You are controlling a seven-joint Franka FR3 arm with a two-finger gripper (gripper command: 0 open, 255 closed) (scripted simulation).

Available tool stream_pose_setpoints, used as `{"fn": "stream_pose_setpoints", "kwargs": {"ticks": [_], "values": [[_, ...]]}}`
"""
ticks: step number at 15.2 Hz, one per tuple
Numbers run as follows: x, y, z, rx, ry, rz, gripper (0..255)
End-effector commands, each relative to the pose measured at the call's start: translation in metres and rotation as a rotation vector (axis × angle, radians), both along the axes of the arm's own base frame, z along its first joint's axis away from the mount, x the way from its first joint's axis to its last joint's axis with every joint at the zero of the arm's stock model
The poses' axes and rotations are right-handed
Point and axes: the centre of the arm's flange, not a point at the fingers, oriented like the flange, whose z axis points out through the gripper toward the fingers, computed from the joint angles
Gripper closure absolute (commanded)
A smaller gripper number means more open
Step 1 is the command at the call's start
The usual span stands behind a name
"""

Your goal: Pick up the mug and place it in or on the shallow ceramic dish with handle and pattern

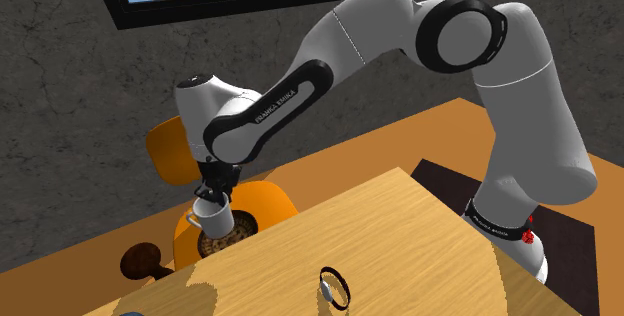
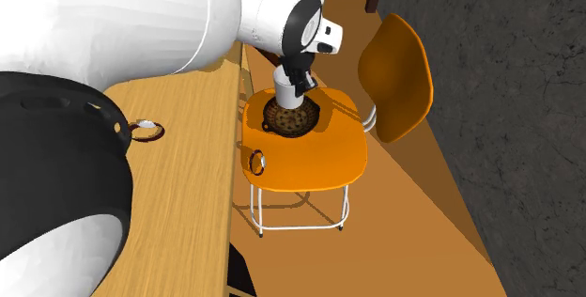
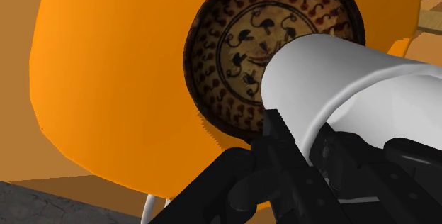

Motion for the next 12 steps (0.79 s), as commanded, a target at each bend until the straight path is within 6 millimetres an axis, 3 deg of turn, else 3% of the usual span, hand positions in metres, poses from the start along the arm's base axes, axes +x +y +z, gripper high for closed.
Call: {"fn": "stream_pose_setpoints", "kwargs": {"ticks": [1,6,12], "values": [[-0.001,0.001,-0.010,0.000,-0.001,0.000,255],[-0.001,0.001,-0.038,0.000,-0.001,0.000,255],[-0.001,0.001,-0.038,0.000,-0.001,0.000,255]]}}
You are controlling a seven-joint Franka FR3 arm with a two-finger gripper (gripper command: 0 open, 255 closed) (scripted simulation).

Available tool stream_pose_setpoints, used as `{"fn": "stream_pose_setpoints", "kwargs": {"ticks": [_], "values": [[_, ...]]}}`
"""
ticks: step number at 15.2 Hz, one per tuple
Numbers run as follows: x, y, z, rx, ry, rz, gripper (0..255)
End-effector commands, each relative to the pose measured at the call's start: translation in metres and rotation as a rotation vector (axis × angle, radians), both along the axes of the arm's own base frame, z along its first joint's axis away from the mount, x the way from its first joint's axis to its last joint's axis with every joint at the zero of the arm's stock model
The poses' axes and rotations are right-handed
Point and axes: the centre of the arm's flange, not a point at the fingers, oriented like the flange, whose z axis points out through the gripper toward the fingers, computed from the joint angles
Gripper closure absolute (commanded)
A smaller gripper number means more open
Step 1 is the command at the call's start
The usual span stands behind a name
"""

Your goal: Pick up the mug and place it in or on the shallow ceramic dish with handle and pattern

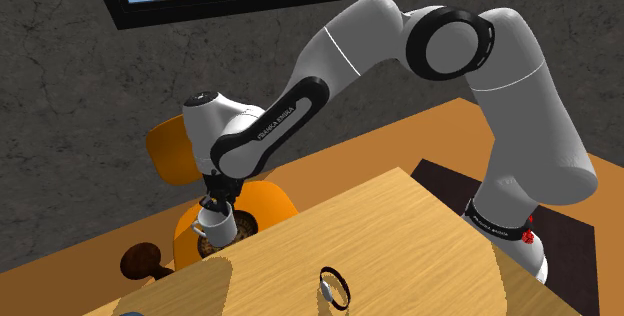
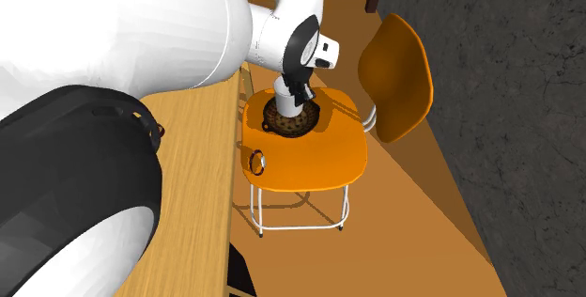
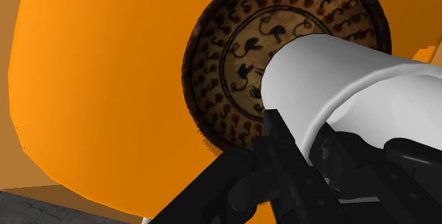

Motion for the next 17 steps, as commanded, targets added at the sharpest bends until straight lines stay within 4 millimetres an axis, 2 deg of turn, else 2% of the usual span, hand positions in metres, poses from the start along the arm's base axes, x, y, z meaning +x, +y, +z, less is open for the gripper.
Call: {"fn": "stream_pose_setpoints", "kwargs": {"ticks": [1,2,3,8,12,17], "values": [[0.000,0.000,0.000,0.000,0.000,0.000,255],[0.000,0.000,0.000,0.000,0.000,0.000,255],[0.000,0.000,0.000,0.000,0.000,0.000,0],[0.000,0.000,0.000,0.000,0.000,0.000,0],[-0.002,-0.004,0.050,0.000,0.000,0.000,0],[-0.002,-0.004,0.050,0.000,0.000,0.000,0]]}}
